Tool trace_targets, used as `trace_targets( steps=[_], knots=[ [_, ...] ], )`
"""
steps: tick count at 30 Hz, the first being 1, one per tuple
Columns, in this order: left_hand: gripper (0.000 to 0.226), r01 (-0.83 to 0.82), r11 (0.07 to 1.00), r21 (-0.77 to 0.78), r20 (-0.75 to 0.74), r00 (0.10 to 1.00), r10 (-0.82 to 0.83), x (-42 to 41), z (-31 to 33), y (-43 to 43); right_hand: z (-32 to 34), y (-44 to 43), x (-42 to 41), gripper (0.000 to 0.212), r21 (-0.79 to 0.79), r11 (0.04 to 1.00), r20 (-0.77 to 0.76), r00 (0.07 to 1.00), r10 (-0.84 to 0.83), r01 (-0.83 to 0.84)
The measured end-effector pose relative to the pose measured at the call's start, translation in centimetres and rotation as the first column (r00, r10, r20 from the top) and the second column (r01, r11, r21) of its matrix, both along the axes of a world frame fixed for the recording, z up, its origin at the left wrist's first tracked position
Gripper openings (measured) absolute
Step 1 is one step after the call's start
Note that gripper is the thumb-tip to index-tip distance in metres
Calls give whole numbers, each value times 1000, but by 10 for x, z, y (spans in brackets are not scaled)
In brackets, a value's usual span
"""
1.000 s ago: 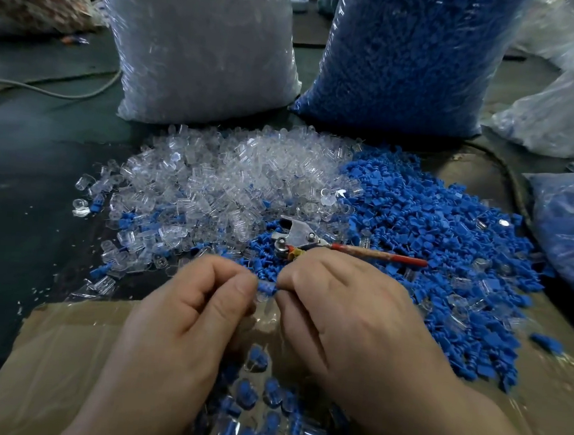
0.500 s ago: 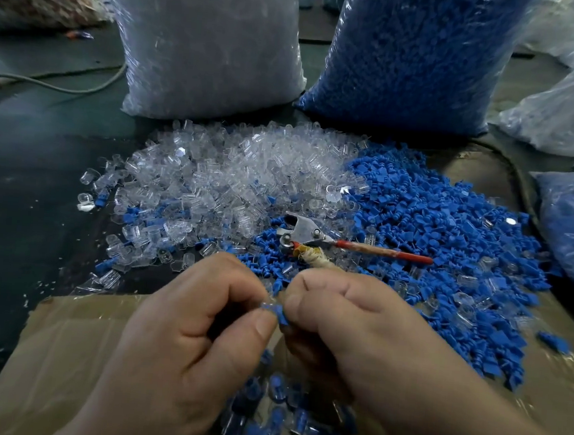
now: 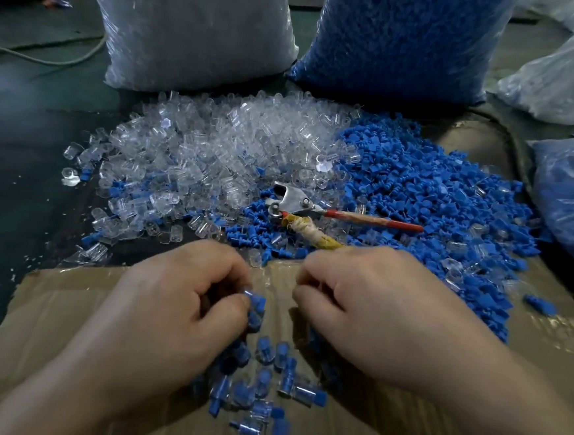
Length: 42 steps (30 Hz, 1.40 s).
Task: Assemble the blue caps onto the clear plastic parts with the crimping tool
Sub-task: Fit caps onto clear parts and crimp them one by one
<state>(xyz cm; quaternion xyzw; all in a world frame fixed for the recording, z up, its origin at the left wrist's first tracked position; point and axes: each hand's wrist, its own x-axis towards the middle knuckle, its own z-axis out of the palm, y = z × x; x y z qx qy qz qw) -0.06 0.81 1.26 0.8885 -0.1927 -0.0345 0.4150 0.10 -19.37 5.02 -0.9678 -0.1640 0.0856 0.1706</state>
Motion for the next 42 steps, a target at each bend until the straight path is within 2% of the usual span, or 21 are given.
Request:
trace_targets(
  steps=[4, 6, 12, 17, 19, 22, 23, 25, 29, 33, 35, 38, 40, 42],
  knots=[
    [42, 98, 990, 105, 21, 995, -101, 3, 2, -6, -7, 11, -5, 19, 14, 998, -21, 998, 56, -56],
    [43, 113, 981, 155, 88, 988, -128, 1, 2, -10, -9, 15, -6, 15, 39, 998, -39, 997, 60, -59],
    [27, 130, 965, 229, 150, 974, -167, 3, 4, -4, -9, 16, -6, 14, 144, 987, -19, 997, 74, -71],
    [29, 24, 989, 144, 152, 987, -46, 8, 2, 0, -14, 7, -3, 21, 219, 975, 87, 995, -53, 33],
    [32, 19, 993, 115, 150, 988, -37, 8, 0, 2, -13, 2, -1, 19, 336, 938, 143, 980, -140, 85],
    [35, 106, 983, 152, 152, 980, -129, 7, 0, 2, -4, -6, -1, 14, 608, 777, 145, 939, -312, 164],
    [34, 125, 979, 160, 159, 976, -151, 7, 0, 2, 1, -9, -2, 12, 653, 735, 145, 923, -357, 183],
    [35, 130, 981, 146, 153, 976, -152, 7, -1, 3, 12, -15, -4, 12, 669, 715, 173, 893, -415, 203],
    [36, 53, 997, 61, 104, 993, -59, 9, -3, 5, 30, -33, -20, 12, 615, 757, 297, 823, -484, 222],
    [42, 2, 999, 53, 105, 994, -7, 8, -3, 4, 22, -60, -54, 23, 366, 863, 451, 744, -493, 349],
    [41, -4, 999, 54, 103, 995, -2, 7, -2, 3, 5, -75, -73, 45, 254, 856, 418, 746, -518, 451],
    [41, -2, 997, 81, 119, 993, -8, 7, -3, 2, -25, -94, -94, 88, -49, 832, 332, 795, -508, 552],
    [40, -6, 997, 72, 117, 993, -3, 6, -3, 2, -36, -97, -100, 102, -200, 813, 286, 826, -485, 547],
    [40, -15, 998, 58, 109, 994, 9, 5, -3, 3, -41, -98, -102, 106, -269, 805, 257, 845, -469, 529]
  ],
)
